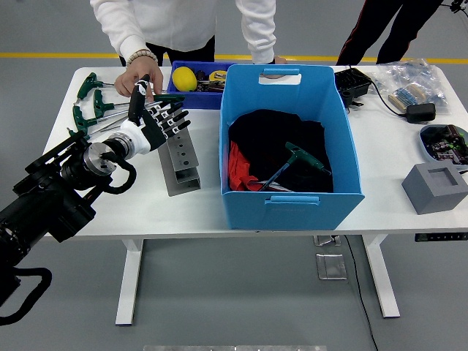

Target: Lift tool from toolbox,place it in box,lift tool from toolbox,place it in box

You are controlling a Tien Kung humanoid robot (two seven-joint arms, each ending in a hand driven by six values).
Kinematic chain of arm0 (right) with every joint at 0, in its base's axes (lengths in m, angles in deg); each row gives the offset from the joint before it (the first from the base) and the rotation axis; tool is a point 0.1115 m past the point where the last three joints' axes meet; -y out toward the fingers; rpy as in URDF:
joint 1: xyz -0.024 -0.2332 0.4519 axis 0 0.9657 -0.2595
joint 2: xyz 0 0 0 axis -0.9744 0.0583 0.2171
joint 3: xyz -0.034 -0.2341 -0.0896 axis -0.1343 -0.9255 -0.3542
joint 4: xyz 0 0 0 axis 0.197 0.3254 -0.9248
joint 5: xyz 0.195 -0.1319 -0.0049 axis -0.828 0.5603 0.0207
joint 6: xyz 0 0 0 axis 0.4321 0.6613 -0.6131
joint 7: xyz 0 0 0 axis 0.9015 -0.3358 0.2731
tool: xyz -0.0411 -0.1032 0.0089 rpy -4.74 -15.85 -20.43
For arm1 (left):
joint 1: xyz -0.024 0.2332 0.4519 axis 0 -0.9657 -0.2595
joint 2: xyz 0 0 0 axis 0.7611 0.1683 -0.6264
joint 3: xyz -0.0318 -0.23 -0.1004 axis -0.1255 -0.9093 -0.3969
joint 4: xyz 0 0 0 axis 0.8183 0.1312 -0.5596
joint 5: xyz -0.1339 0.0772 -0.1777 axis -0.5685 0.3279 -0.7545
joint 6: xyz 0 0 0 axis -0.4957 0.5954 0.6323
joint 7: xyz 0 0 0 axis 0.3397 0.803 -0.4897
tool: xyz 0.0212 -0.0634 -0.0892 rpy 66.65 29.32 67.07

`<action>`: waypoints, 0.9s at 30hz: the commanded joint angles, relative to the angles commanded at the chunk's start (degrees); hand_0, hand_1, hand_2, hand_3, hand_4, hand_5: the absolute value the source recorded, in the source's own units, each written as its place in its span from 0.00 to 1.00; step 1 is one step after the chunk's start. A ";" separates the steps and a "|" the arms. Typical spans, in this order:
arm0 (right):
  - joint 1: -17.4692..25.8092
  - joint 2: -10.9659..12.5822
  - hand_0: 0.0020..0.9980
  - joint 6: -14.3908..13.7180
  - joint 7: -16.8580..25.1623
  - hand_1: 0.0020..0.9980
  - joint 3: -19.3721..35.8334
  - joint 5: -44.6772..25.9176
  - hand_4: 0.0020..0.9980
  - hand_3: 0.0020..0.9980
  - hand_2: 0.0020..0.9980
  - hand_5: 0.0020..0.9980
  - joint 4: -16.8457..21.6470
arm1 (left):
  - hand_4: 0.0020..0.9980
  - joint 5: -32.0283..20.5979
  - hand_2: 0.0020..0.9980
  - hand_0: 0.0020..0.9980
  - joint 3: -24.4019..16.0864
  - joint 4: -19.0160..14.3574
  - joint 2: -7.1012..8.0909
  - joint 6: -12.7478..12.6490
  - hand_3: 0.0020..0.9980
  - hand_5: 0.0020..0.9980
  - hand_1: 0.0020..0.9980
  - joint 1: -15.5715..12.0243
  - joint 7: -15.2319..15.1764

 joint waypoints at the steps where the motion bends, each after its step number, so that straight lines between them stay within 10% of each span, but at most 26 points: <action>1: -0.04 -0.02 0.63 0.01 0.04 0.62 -0.24 -0.18 0.79 0.54 0.70 0.58 0.00 | 0.90 -0.14 0.78 0.47 0.12 0.29 -0.08 0.24 0.90 0.98 0.63 0.02 0.09; 27: -0.88 -0.10 0.63 0.05 0.82 0.62 -5.14 -4.12 0.79 0.54 0.70 0.58 0.00 | 0.90 -2.82 0.81 0.55 0.35 0.93 -0.83 2.19 0.83 0.98 0.68 0.53 -1.34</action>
